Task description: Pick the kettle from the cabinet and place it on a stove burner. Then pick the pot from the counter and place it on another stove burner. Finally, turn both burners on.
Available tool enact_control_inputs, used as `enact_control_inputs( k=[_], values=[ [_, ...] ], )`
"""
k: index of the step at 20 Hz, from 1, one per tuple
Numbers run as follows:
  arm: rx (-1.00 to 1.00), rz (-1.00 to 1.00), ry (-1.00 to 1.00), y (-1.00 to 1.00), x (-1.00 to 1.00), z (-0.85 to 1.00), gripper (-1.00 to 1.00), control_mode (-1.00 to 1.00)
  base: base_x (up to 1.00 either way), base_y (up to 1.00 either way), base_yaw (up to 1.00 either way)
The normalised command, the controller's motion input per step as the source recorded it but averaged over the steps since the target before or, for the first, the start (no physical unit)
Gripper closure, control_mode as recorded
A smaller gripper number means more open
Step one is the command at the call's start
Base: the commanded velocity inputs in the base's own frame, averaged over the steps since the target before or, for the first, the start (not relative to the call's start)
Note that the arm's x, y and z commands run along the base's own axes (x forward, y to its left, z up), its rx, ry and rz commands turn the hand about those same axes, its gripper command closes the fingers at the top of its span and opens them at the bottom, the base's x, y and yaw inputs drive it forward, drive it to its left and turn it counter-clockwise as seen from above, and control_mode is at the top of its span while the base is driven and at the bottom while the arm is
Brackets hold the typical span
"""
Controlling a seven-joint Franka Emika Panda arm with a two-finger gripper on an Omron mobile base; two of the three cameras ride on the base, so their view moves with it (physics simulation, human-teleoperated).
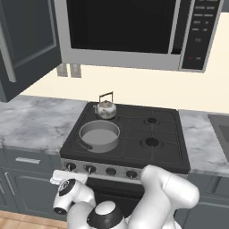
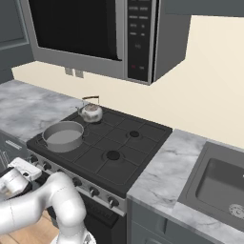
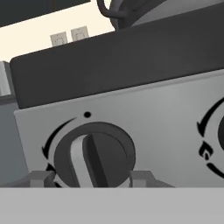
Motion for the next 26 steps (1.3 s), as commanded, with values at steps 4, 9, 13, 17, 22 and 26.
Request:
enact_control_inputs(
  k=[4,9,13,17,22,26],
  values=[
    [-0.21,-0.13,0.08,0.00,-0.10,0.36,1.00,-1.00,0.00,0.00,0.00],
    [-0.06,-0.03,0.02,0.03,-0.02,0.01,1.00,-1.00,0.00,0.00,0.00],
    [-0.02,-0.01,0.01,-0.01,-0.05,0.02,-1.00,-1.00,0.00,0.00,0.00],
    [0.00,-0.03,0.00,0.00,-0.01,0.13,-1.00,-1.00,0.00,0.00,0.00],
    [-0.02,-0.06,0.00,0.00,-0.05,0.23,-1.00,-1.00,0.00,0.00,0.00],
    [-0.04,-0.08,0.00,0.01,-0.05,0.32,-1.00,-1.00,0.00,0.00,0.00]
  ],
)
